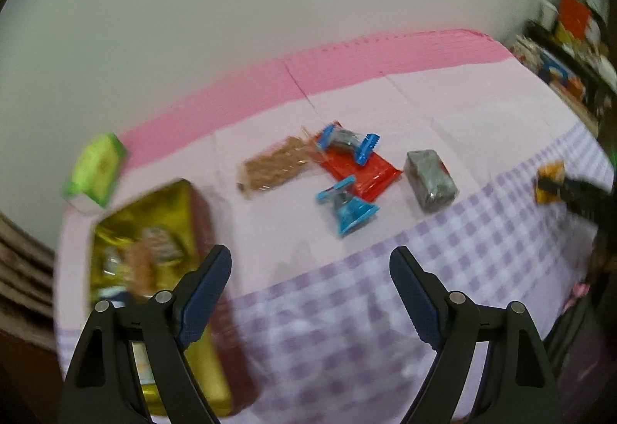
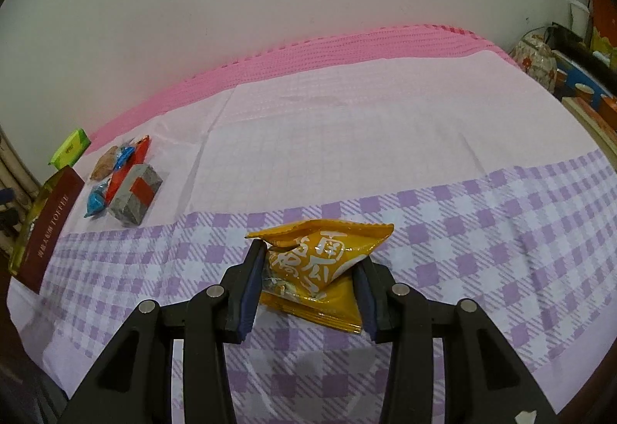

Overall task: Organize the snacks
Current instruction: 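Grasp the blue-wrapped candy with the left gripper while the right holds the yellow bag, then carry the blue candy into the gold tin and open the left gripper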

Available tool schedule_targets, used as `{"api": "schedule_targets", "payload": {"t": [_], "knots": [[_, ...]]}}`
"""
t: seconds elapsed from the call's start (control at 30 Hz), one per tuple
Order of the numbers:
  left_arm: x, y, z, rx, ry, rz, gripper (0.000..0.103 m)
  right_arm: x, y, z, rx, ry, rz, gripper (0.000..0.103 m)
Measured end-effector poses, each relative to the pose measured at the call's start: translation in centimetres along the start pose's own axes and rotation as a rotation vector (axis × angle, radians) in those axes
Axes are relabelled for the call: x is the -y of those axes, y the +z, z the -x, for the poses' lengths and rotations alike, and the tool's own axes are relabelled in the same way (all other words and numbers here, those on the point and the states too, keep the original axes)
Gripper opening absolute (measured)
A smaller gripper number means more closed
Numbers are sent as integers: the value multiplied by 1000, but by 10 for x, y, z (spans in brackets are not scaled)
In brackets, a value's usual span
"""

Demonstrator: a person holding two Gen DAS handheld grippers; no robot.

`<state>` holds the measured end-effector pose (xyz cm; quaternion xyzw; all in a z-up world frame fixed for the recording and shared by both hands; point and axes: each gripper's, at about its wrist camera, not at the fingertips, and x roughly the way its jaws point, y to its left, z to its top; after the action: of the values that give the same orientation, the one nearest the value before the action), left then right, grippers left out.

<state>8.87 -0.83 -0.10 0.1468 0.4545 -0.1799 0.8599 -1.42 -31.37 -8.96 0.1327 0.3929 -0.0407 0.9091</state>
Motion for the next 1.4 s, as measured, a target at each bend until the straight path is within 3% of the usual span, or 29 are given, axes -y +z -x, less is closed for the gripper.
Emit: {"api": "schedule_targets", "payload": {"t": [0.1, 0.27, 0.4, 0.53, 0.63, 0.73, 0.8, 1.03, 1.4], "knots": [[-8, 15, -32, -67, -78, 118, 82, 1, 1, -1, -5, 19, -5, 40], [-16, 29, -71, -135, -101, 209, 65, 7, 0, -2, -2, 49, -29, 41], [-22, 33, -97, -191, -155, 284, 64, 8, 0, -2, 0, 62, -37, 41], [-24, 36, -111, -210, -164, 309, 64, 9, -1, -2, 1, 72, -42, 41], [-22, 36, -122, -245, -154, 308, 47, 9, -1, -2, 1, 75, -43, 41], [-23, 36, -125, -239, -155, 321, 41, 9, -2, -2, 2, 75, -43, 42], [-25, 36, -124, -223, -129, 326, 28, 9, -2, -2, 3, 76, -43, 42], [-34, 17, -112, -192, -131, 370, 27, 9, -2, -2, 2, 75, -43, 42], [-19, -23, -34, -111, -105, 344, 27, 4, -2, -4, -3, 45, -21, 42]]}}
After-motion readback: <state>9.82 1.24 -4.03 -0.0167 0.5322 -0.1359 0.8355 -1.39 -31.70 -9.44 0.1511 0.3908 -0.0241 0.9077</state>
